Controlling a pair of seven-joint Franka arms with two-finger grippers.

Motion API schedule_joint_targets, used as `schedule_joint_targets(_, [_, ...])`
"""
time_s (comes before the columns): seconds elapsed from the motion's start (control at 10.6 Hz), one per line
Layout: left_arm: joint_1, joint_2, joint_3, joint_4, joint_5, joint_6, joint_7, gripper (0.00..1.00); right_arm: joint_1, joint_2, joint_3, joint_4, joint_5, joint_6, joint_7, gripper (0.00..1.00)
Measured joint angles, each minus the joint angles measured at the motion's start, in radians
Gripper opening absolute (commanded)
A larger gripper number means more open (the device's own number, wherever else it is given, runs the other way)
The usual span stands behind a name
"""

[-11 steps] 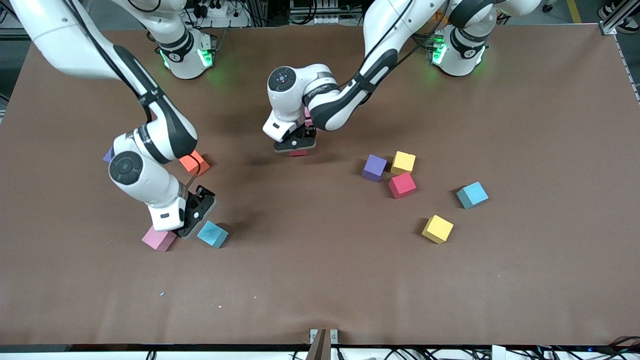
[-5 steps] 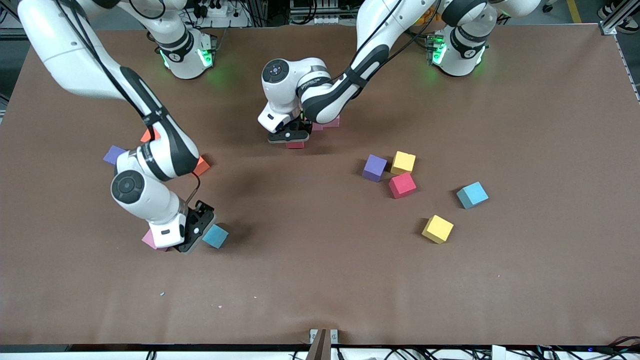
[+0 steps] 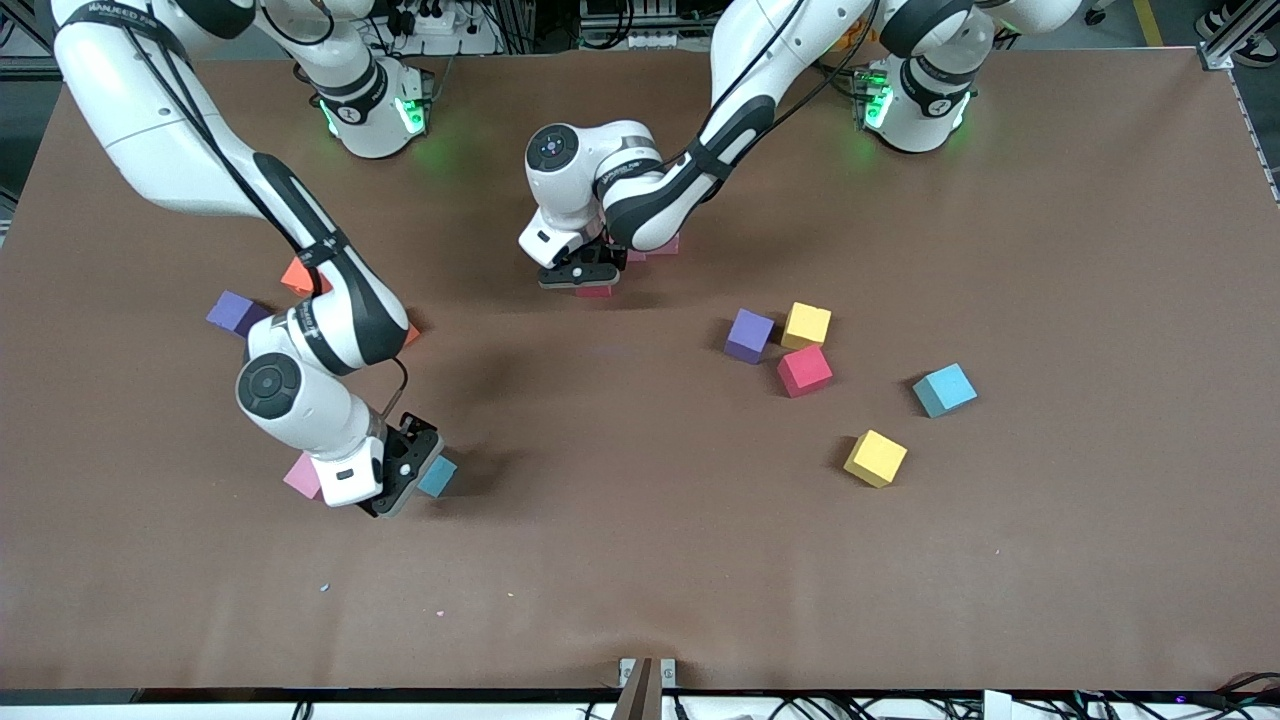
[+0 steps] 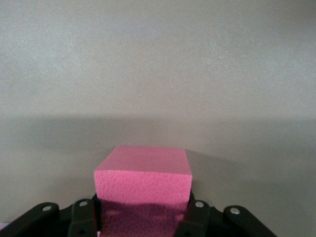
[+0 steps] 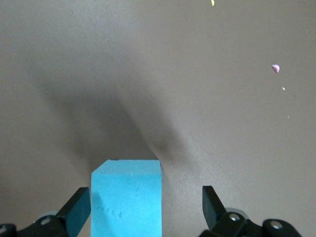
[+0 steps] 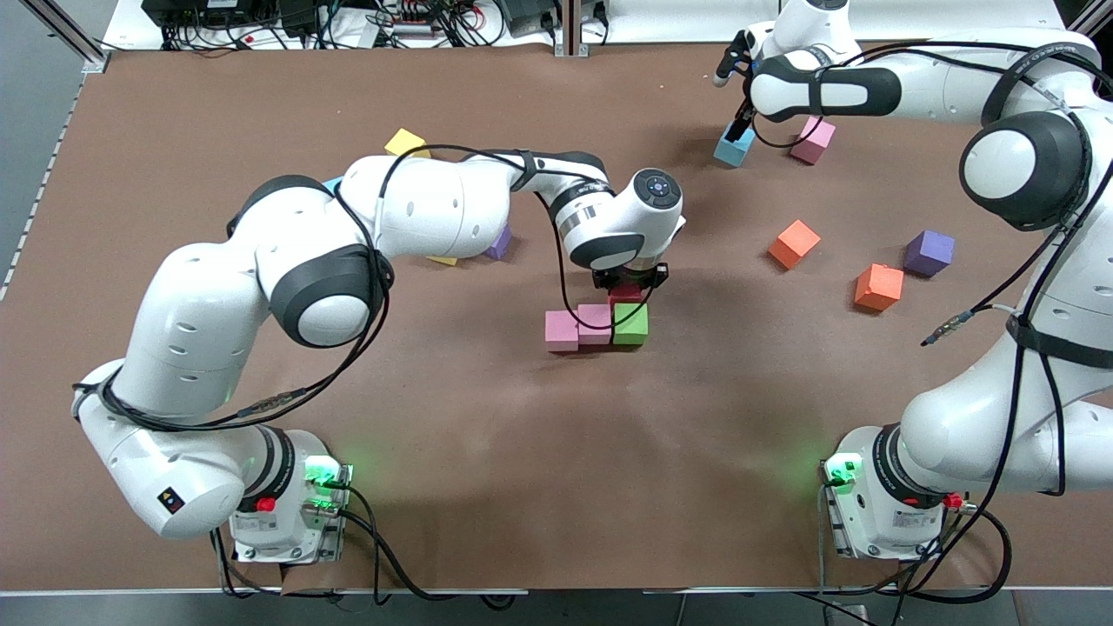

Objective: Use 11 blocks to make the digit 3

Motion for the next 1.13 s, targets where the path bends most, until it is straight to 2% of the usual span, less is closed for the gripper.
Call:
schedule_joint_targets(0.28, [-0.003,0.001,0.0,0.0,0.0,0.0,0.0,0.0,0.026,0.014,-0.018,-0.008,-0.047,0.11,-0.001,1.0])
schedule_joint_targets(0.56, [-0.015,0.001,0.003,0.001,0.001,0.0,0.0,0.0,0.026,0.025,-0.027,-0.013,-0.051,0.129,-0.003,1.0])
schedule_joint_targets(0.66, [-0.016,0.001,0.003,0.001,0.001,0.0,0.0,0.32,0.026,0.025,-0.027,-0.013,-0.051,0.128,-0.003,1.0])
schedule_joint_targets(0.75, [-0.016,0.001,0.003,0.001,0.001,0.0,0.0,0.99,0.025,0.025,-0.028,-0.013,-0.051,0.123,-0.003,1.0])
schedule_joint_targets(1.13, [-0.012,0.002,0.006,0.007,0.001,0.004,0.0,1.0,0.023,0.015,-0.029,-0.009,-0.028,0.046,-0.002,1.0])
